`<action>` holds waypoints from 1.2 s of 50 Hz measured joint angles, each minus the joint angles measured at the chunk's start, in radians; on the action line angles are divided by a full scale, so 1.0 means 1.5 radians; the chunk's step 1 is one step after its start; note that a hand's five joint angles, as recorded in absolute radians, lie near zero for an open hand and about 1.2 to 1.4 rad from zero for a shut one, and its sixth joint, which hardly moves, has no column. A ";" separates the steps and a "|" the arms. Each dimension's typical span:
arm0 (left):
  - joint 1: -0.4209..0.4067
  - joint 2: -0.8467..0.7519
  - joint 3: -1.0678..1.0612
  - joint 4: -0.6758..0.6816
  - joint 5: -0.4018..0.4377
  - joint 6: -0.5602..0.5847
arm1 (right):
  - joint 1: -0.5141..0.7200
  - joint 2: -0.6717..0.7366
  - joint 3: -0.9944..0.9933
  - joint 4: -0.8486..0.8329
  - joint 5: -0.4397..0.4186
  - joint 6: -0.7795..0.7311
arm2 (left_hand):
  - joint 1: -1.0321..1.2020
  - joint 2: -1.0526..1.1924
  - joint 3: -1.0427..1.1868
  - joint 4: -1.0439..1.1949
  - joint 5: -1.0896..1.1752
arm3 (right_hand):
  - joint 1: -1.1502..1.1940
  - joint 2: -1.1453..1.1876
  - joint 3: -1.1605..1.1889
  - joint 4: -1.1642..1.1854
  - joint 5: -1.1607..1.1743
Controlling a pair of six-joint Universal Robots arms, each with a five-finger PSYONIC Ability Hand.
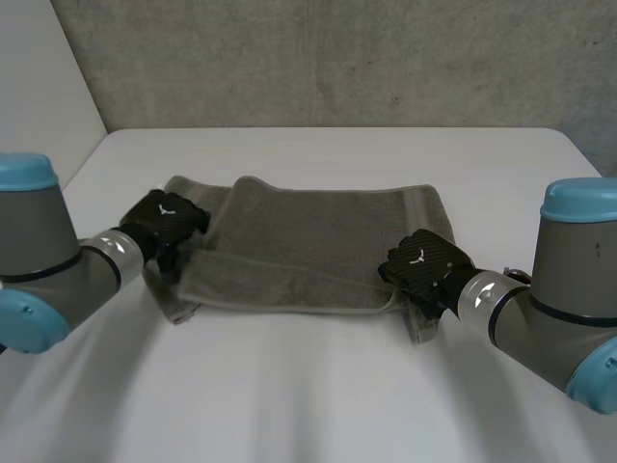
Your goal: Fold the towel.
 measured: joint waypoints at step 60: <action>-0.007 0.080 -0.227 0.060 -0.044 -0.126 | -0.006 0.033 0.020 -0.121 0.140 0.066 | -0.131 -0.130 -0.135 -0.125 -0.138 | 0.006 0.000 0.000 0.000 0.000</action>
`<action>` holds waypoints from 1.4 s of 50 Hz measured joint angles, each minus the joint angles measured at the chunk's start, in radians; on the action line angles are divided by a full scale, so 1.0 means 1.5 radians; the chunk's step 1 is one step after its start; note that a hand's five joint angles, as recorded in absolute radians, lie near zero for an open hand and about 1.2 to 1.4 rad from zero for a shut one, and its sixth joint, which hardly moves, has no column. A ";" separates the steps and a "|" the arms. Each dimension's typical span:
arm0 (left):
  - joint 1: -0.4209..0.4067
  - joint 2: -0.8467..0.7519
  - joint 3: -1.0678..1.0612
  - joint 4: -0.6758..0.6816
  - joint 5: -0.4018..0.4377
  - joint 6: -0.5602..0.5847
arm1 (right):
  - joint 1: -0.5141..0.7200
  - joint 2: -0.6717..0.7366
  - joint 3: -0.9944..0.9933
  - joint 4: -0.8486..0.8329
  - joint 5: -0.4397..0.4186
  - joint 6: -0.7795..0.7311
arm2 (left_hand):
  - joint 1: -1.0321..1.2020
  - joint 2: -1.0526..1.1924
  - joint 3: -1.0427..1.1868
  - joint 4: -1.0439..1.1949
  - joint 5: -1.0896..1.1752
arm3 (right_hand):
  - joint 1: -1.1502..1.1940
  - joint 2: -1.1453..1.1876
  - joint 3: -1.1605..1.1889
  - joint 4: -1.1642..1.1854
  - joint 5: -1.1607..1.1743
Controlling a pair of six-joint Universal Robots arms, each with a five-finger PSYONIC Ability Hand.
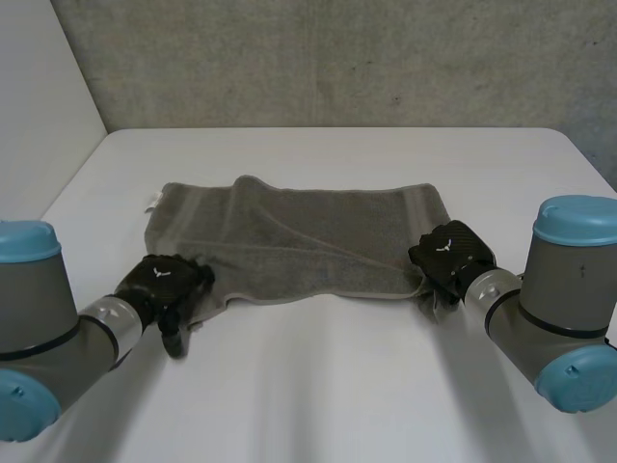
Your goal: Fold the towel.
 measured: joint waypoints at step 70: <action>-0.048 -0.107 0.160 0.000 -0.077 -0.049 | -0.007 0.032 -0.001 -0.001 0.004 -0.005 | 0.488 0.482 0.494 0.485 0.488 | 0.002 0.000 0.003 0.001 0.005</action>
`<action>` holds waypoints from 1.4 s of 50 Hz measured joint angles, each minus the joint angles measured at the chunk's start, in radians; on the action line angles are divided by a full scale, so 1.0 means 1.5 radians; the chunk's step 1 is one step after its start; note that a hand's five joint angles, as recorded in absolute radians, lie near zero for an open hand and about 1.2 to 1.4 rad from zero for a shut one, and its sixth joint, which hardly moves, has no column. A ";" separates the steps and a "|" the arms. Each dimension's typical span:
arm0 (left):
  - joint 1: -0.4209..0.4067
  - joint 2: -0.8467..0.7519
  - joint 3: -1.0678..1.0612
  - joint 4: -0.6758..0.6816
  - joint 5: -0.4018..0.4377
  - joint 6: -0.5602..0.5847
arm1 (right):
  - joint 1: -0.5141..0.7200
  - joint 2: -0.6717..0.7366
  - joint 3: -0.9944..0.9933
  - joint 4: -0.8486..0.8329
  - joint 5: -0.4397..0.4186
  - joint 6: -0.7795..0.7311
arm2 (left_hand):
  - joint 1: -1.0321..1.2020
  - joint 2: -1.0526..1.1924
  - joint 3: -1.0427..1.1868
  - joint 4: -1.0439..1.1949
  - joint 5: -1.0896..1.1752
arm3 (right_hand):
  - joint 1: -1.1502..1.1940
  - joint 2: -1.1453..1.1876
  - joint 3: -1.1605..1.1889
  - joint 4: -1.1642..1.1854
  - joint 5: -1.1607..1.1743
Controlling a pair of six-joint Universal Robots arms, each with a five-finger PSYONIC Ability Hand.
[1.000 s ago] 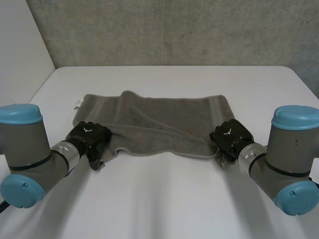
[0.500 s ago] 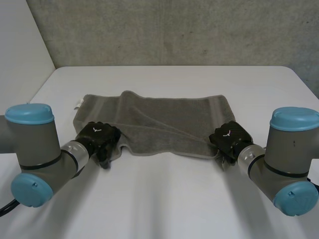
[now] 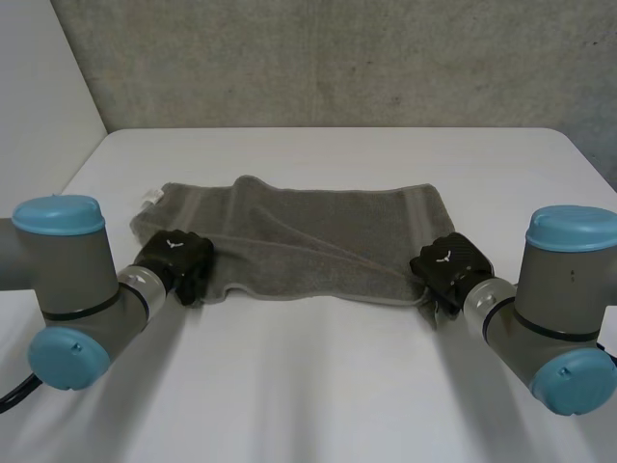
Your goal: Fold the towel.
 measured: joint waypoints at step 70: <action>-0.030 0.159 -0.177 0.050 -0.002 0.018 | -0.017 -0.028 -0.001 0.057 0.001 0.057 | -0.287 -0.286 -0.290 -0.283 -0.286 | -0.340 -0.329 -0.338 -0.341 -0.346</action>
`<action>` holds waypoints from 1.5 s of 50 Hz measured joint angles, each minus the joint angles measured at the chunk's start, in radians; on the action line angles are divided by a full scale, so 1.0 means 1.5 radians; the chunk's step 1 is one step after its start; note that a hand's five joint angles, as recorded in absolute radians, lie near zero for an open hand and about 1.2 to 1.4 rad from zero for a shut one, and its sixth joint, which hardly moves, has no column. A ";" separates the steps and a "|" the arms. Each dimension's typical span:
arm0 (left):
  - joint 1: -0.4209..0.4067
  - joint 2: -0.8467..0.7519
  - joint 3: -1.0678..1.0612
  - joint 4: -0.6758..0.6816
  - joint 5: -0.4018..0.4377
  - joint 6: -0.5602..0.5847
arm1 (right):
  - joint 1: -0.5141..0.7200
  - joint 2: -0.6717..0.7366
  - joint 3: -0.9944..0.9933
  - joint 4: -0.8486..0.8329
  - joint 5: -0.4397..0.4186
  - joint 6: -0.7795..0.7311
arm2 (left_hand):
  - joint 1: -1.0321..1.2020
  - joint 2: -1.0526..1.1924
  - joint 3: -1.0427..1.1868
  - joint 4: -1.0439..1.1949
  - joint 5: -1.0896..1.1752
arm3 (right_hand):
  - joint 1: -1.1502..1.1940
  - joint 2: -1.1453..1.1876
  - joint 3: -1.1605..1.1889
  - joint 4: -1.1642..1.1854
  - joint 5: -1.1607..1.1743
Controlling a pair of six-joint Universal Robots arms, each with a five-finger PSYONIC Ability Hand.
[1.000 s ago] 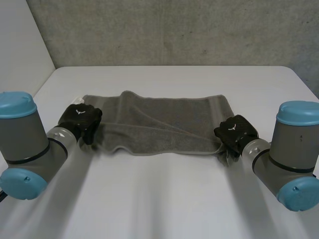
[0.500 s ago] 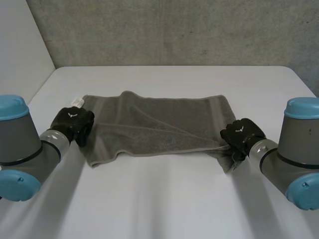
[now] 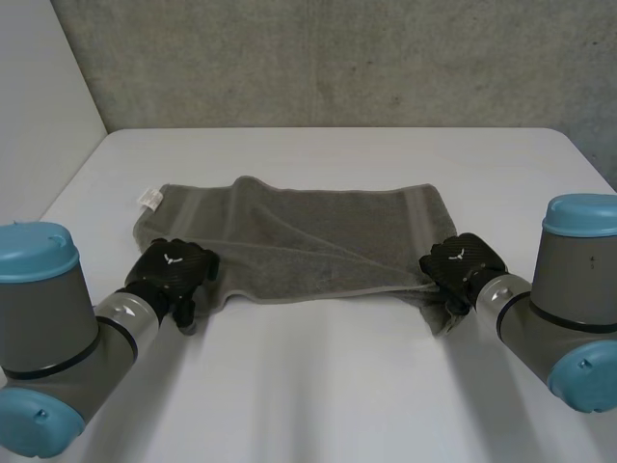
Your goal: Fold the towel.
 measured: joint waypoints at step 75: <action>0.120 0.265 -0.058 0.040 0.032 0.035 | -0.099 -0.256 -0.060 0.322 -0.120 -0.106 | 0.517 0.547 0.579 0.554 0.563 | 0.343 0.322 0.338 0.338 0.334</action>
